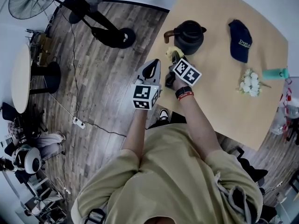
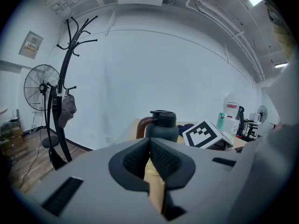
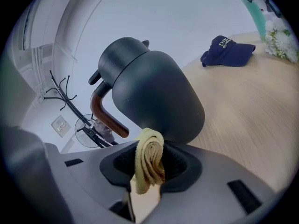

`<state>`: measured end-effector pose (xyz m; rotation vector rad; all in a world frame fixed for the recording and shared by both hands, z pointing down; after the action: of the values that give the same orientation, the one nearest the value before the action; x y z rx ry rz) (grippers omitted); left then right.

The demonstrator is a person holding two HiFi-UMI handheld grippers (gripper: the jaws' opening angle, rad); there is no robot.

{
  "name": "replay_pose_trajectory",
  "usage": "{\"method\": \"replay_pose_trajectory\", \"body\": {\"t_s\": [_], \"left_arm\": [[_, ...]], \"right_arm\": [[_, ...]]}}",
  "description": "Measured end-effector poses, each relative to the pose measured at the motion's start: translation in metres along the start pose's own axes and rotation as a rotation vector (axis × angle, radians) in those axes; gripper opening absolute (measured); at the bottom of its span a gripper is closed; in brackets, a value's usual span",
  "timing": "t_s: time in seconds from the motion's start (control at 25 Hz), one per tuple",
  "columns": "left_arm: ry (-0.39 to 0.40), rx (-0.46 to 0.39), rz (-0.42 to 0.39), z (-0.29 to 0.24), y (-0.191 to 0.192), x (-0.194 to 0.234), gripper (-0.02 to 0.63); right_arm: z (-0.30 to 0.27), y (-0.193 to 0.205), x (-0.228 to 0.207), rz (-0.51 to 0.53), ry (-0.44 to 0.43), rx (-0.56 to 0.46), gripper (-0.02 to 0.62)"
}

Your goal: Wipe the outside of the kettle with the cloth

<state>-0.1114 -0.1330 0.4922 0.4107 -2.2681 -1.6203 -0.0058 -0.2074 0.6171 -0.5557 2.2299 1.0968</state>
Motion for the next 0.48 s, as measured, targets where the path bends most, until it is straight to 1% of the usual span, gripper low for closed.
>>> {"method": "replay_pose_trajectory", "body": {"t_s": [0.48], "left_arm": [[0.025, 0.008, -0.01, -0.005, 0.0, -0.01, 0.023]], "right_arm": [[0.015, -0.004, -0.012, -0.001, -0.033, 0.006, 0.132]]}}
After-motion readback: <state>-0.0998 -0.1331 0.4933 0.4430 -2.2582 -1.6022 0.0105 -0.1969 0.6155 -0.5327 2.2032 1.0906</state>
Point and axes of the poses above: the fingertips, and each gripper's own axes: z backward along the fingers, x to its left, y out of its underside, the point moved 2 cm from there along z, backward along the fingers
